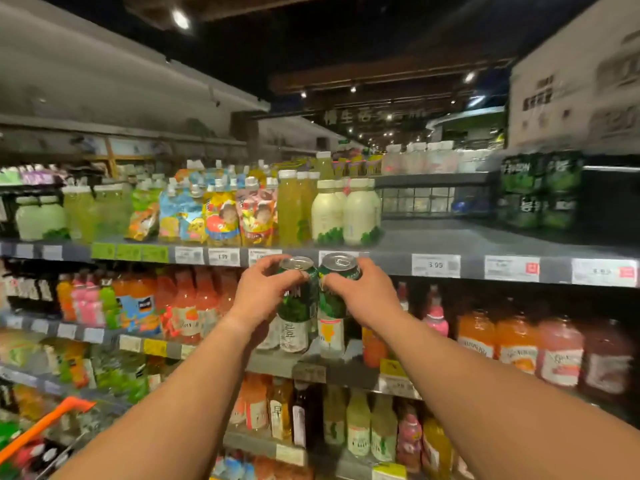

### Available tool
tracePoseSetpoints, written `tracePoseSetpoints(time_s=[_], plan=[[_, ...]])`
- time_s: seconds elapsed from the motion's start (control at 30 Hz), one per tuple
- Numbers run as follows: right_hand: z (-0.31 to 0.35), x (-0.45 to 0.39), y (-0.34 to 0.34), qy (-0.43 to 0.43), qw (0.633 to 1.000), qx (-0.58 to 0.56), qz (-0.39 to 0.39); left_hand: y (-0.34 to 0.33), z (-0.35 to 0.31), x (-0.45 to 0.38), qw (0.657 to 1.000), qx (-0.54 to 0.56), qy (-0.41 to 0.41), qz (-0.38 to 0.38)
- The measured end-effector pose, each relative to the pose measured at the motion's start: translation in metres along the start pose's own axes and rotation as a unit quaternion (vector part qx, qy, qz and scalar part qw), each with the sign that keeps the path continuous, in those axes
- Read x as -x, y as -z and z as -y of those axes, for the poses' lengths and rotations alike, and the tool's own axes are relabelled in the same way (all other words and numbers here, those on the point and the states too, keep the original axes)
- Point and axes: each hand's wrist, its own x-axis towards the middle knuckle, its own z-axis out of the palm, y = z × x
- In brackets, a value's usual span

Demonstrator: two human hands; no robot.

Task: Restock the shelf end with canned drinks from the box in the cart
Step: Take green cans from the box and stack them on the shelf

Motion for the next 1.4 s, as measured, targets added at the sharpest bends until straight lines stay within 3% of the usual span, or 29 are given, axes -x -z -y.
tracePoseSetpoints(time_s=[0.23,0.5,0.83,1.07,1.4], plan=[[0.014,-0.014,0.082,0.021,0.997,-0.003,-0.081,-0.075,-0.047,-0.014,0.998,0.040,-0.028,0.047],[-0.004,-0.039,0.198,0.039,0.991,0.038,-0.121,-0.182,-0.066,-0.032,0.992,0.060,-0.057,0.092],[-0.062,-0.083,0.333,-0.039,0.961,0.124,-0.244,-0.347,-0.071,-0.081,0.988,0.053,-0.028,0.143],[-0.105,-0.119,0.369,-0.112,0.964,0.061,-0.231,-0.425,-0.062,-0.121,0.983,0.004,-0.002,0.182],[-0.120,-0.169,0.388,-0.201,0.938,0.139,-0.245,-0.486,-0.041,-0.170,0.965,-0.017,0.063,0.253]])
